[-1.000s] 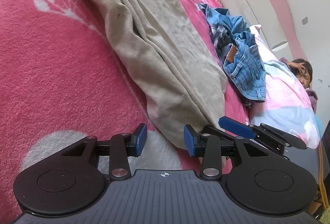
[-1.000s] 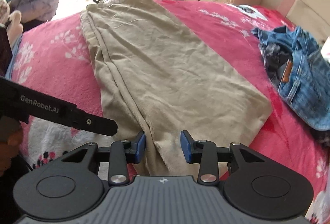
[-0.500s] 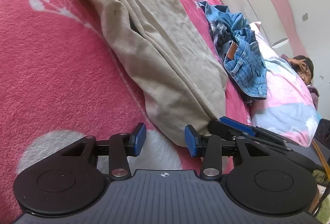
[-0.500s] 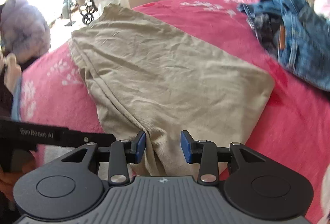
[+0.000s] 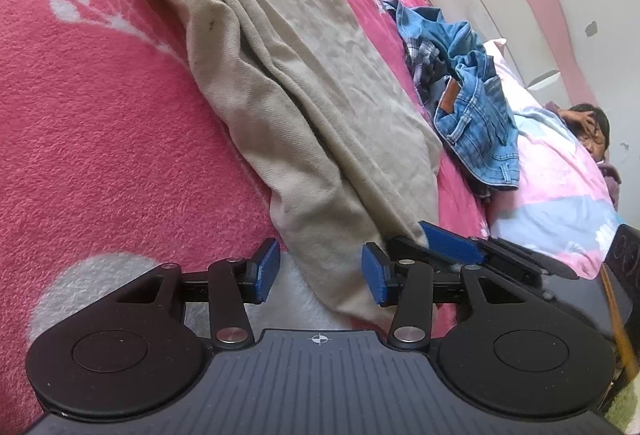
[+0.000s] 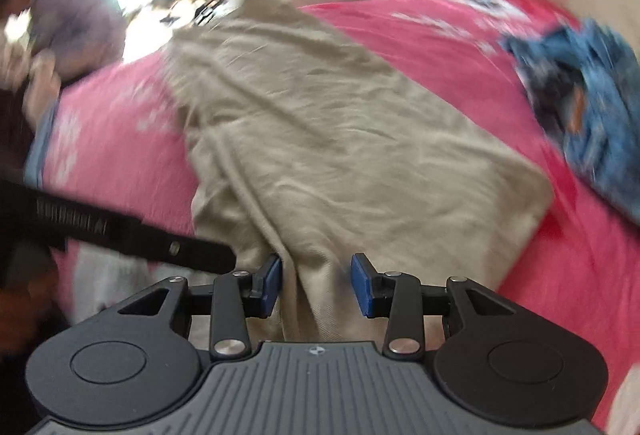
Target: Fold clothes
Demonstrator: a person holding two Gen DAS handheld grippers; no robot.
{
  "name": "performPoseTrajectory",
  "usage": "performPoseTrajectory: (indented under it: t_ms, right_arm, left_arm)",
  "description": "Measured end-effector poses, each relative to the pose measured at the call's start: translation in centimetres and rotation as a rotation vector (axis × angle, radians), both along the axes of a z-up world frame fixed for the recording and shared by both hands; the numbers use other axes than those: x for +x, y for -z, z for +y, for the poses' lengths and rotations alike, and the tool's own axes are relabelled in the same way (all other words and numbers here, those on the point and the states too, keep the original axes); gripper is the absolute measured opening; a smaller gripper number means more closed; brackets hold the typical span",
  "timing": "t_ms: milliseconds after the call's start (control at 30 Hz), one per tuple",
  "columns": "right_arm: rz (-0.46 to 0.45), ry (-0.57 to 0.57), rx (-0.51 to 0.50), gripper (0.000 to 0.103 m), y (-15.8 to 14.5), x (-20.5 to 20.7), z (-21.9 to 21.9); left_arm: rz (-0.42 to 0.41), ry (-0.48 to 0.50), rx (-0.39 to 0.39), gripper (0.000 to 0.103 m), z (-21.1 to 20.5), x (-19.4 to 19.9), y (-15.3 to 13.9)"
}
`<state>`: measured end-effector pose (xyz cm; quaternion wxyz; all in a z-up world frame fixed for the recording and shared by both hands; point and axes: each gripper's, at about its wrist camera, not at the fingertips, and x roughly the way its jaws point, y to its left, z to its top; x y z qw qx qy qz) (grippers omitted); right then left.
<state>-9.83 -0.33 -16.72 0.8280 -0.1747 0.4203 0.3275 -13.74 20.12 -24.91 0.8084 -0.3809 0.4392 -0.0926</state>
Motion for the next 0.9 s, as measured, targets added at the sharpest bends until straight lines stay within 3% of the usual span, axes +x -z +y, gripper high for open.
performPoseTrajectory:
  t_ms: [33, 100, 167, 267, 433, 500, 600, 767, 833, 900]
  right_arm:
    - [-0.027, -0.012, -0.027, 0.039, 0.2, -0.2, 0.4]
    - [-0.052, 0.02, -0.027, 0.02, 0.4, 0.1, 0.3]
    - [-0.024, 0.116, 0.064, 0.013, -0.3, 1.0, -1.0]
    - [0.055, 0.253, 0.214, 0.011, -0.9, 2.7, -3.2]
    - [0.114, 0.314, 0.311, 0.01, -0.9, 4.0, -4.7]
    - [0.121, 0.302, 0.317, 0.01, -0.9, 3.9, -4.9]
    - [0.136, 0.286, 0.334, 0.01, -0.8, 3.7, -5.2]
    - [0.158, 0.288, 0.373, 0.01, -0.5, 3.7, -5.9]
    - [0.157, 0.29, 0.382, 0.01, -0.4, 3.6, -6.1]
    - [0.154, 0.295, 0.399, 0.01, -0.6, 3.6, -6.4]
  left_arm:
    - [-0.001, 0.001, 0.004, 0.045, -0.1, 0.0, 0.0]
    - [-0.005, 0.002, 0.017, 0.045, -0.2, 0.1, -0.1]
    - [-0.027, 0.013, 0.061, 0.045, -0.6, 0.1, -0.5]
    - [-0.048, 0.052, 0.119, 0.04, -1.7, 0.6, -0.9]
    - [-0.083, 0.089, 0.076, 0.016, -1.9, 0.6, -1.5]
    - [-0.097, 0.103, 0.058, 0.015, -2.0, 0.7, -1.7]
    - [-0.1, 0.097, -0.037, 0.015, -1.5, 0.9, -1.4]
    - [0.001, 0.139, 0.012, 0.016, -2.9, 2.7, 0.5]
    - [-0.007, 0.113, -0.05, 0.016, -2.6, 3.3, 0.6]
    - [-0.084, 0.054, -0.183, 0.014, -1.8, 3.4, 0.4]
